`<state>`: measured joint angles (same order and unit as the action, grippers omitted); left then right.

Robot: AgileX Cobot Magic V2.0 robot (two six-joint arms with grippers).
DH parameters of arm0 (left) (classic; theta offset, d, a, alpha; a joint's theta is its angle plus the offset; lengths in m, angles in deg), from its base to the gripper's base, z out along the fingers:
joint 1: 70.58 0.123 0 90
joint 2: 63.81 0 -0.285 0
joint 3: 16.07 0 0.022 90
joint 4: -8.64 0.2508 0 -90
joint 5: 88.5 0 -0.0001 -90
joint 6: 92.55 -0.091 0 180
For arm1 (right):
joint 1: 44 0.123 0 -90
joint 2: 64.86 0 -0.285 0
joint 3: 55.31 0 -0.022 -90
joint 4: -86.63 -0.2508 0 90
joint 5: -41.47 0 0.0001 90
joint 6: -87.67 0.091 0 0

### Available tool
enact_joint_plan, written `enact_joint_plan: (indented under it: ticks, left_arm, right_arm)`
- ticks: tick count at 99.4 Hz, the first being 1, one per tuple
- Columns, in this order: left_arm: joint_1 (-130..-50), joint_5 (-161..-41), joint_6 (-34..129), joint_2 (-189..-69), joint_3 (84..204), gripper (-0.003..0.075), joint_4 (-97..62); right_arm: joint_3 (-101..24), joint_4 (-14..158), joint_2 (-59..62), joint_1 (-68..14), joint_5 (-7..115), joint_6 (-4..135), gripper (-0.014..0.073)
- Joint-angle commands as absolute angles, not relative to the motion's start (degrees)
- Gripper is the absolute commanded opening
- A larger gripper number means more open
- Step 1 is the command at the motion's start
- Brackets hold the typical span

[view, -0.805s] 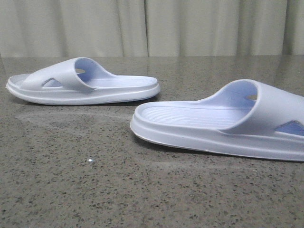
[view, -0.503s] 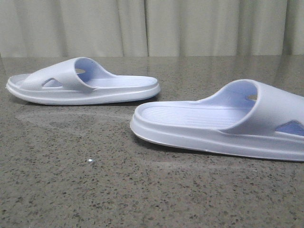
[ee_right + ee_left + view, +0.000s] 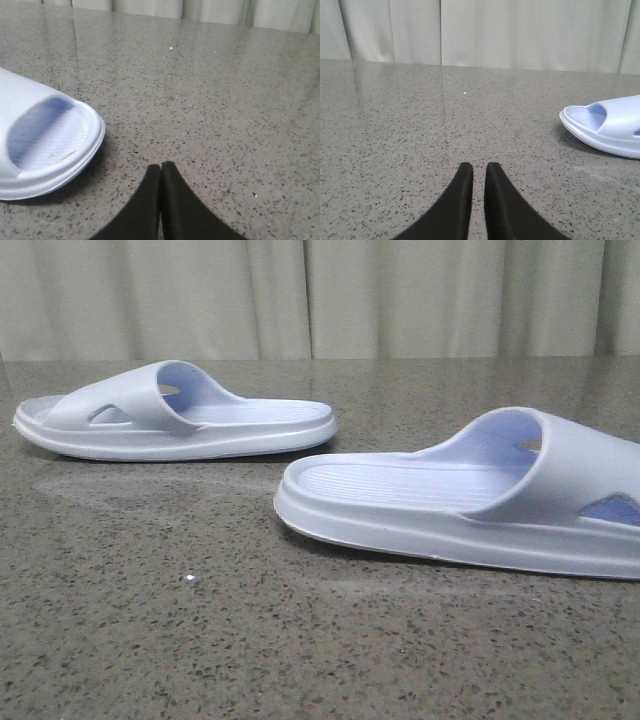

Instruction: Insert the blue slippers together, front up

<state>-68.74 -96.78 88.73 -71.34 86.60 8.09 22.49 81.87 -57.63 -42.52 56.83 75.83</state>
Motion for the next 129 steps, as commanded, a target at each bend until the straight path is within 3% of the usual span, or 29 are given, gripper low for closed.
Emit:
enact_joint_plan:
  ticks: [1,71,116,129]
  left_arm:
    - [-68.7,-92.6,88.7,-69.8,86.1,0.0015,7.8]
    - [-68.7,-92.6,88.7,-69.8,86.1,0.0015,6.5]
    - [-68.7,-90.7,88.7,-69.8,86.1,0.0015,-30.6]
    - [-68.8,-92.5,88.7,-69.8,87.6,0.0015,-36.4]
  right_arm:
    - [23.7,82.2,-58.7,-42.8,51.7,75.8,-0.0079]
    - [23.7,80.8,-58.7,-42.8,44.5,75.8,-0.0079]
    - [23.7,43.3,-58.7,-42.8,43.5,75.8,-0.0079]
    - [21.9,41.1,-58.5,-42.8,46.8,75.8,-0.0078]
